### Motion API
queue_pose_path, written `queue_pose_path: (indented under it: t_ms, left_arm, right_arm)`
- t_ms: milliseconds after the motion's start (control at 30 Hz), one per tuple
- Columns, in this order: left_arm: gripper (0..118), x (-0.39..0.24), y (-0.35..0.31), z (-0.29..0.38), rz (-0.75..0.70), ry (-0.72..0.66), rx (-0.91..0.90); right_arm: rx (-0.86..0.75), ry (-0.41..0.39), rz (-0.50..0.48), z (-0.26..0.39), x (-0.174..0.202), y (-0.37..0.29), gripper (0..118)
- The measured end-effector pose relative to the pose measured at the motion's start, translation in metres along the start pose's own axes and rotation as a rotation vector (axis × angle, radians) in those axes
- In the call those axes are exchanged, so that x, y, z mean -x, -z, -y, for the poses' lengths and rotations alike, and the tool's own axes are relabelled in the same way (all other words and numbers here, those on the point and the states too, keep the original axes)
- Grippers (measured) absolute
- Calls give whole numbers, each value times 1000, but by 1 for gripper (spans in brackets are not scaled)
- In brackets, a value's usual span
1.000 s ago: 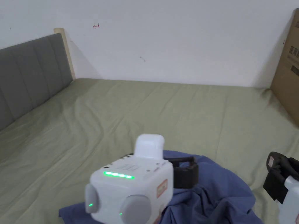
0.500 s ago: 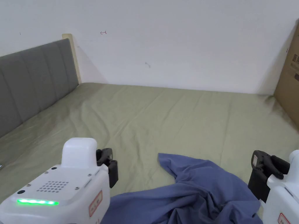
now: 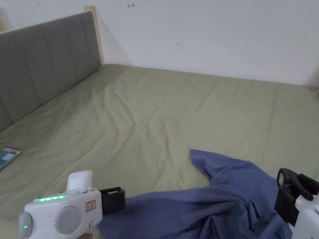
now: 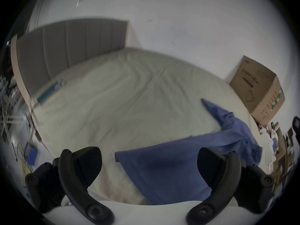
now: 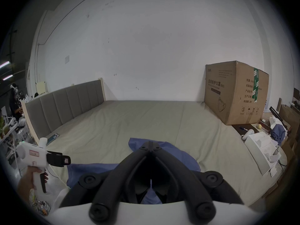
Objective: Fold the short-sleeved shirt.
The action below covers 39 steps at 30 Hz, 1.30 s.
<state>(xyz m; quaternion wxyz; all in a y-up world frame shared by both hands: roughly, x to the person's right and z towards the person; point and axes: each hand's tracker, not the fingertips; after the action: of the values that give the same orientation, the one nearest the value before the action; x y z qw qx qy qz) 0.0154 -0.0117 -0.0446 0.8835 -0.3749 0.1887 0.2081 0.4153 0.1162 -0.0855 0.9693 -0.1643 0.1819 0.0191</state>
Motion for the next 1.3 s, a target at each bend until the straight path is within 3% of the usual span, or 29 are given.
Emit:
queue_pose_path:
  t_ms: [100, 167, 200, 233, 367, 433, 567, 667, 800, 833, 900, 933, 1033, 1100, 1200, 1267, 1300]
  left_arm:
    - [113, 12, 41, 6, -10, -38, 118]
    - [87, 13, 48, 5, 46, -77, 220]
    - [78, 10, 45, 1, -27, -37, 168]
    - [62, 8, 42, -1, -29, -19, 159]
    - [35, 0, 44, 4, -68, 64, 173]
    - [6, 4, 39, 3, -62, 45, 167]
    - [6, 10, 36, 6, -41, 18, 155]
    - [6, 5, 31, 2, -39, 27, 151]
    - [6, 2, 19, -3, -22, 32, 122]
    - [6, 1, 14, -5, 1, 26, 115]
    - [6, -2, 4, -8, 37, 26, 85]
    - [6, -4, 0, -12, 37, 30, 82]
    - [6, -10, -11, -18, 26, 67, 50]
    - [6, -11, -16, -23, 30, 75, 33]
    - [6, -13, -19, -29, 41, 59, 28]
    - [6, -14, -17, -29, 38, 57, 25]
    - [6, -15, -17, -29, 32, 54, 25]
  right_arm:
    - [41, -12, -2, 7, 4, 15, 0]
    - [65, -19, -3, 11, 5, 23, 0]
    - [72, -21, -4, 13, 6, 27, 0]
    - [80, -21, -4, 14, 6, 30, 0]
    - [106, 10, -24, 18, 4, 41, 0]
    - [116, 19, -35, 19, 3, 44, 0]
    - [127, 11, -33, 17, -9, 52, 0]
    - [134, 54, -85, 8, -32, 75, 0]
    - [249, -63, -186, -5, -56, 139, 4]
    - [267, -60, -232, -7, -63, 159, 30]
    - [395, -96, -249, -9, -71, 207, 94]
    - [437, -115, -259, -8, -73, 228, 112]
    - [529, -153, -283, -1, -81, 290, 110]
    - [620, -170, -229, 7, -83, 331, 110]
    - [710, -223, -233, 26, -85, 377, 108]
    - [785, -195, -252, 39, -83, 394, 93]
    - [828, -174, -298, 48, -79, 398, 95]
